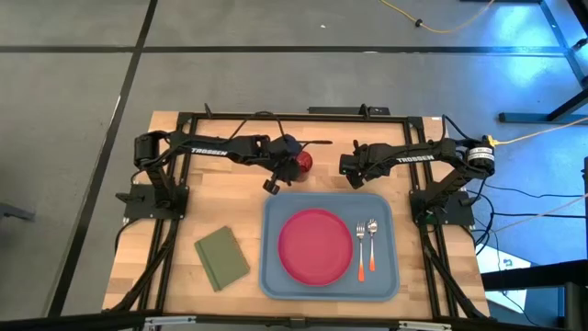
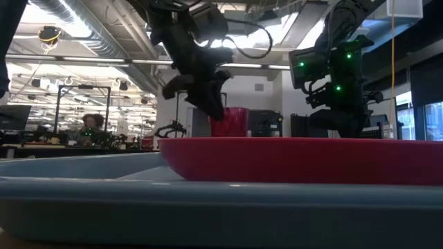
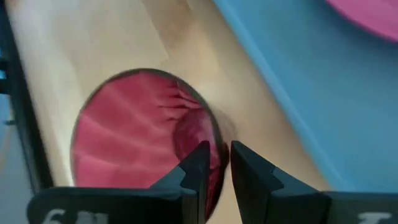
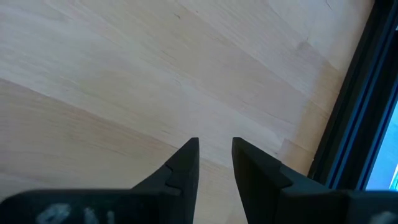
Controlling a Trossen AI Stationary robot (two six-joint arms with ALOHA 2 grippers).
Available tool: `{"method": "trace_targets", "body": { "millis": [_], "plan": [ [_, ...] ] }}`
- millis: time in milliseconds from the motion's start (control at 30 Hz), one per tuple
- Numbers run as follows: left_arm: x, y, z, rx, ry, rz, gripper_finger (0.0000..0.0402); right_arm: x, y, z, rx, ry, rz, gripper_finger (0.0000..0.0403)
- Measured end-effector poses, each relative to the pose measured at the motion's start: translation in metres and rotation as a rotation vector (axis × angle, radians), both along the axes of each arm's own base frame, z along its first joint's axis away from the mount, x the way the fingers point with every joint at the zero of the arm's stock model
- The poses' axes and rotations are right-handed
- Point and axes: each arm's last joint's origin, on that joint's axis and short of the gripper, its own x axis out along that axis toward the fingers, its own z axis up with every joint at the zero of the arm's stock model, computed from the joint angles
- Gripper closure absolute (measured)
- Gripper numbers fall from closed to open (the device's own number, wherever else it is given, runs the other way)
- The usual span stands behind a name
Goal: Pick and place plate/cup/fork/spoon on tray
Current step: Put the red glass on the blue serving tray to the top left of the pink plate
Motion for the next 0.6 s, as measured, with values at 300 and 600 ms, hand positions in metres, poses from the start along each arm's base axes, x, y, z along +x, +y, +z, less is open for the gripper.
{"method": "trace_targets", "body": {
  "millis": [300, 600],
  "plan": [
    [0.0014, 0.0031, 0.0002, 0.050, -0.003, 0.037, 0.0351, 0.0003, -0.0002, 0.0000, -0.003, -0.003, 0.001, 0.0302],
    [0.0006, 0.0058, 0.0006, 0.167, 0.022, 0.128, 0.0396, 0.0005, -0.0001, 0.0000, -0.003, -0.004, 0.001, 0.0302]
  ]
}}
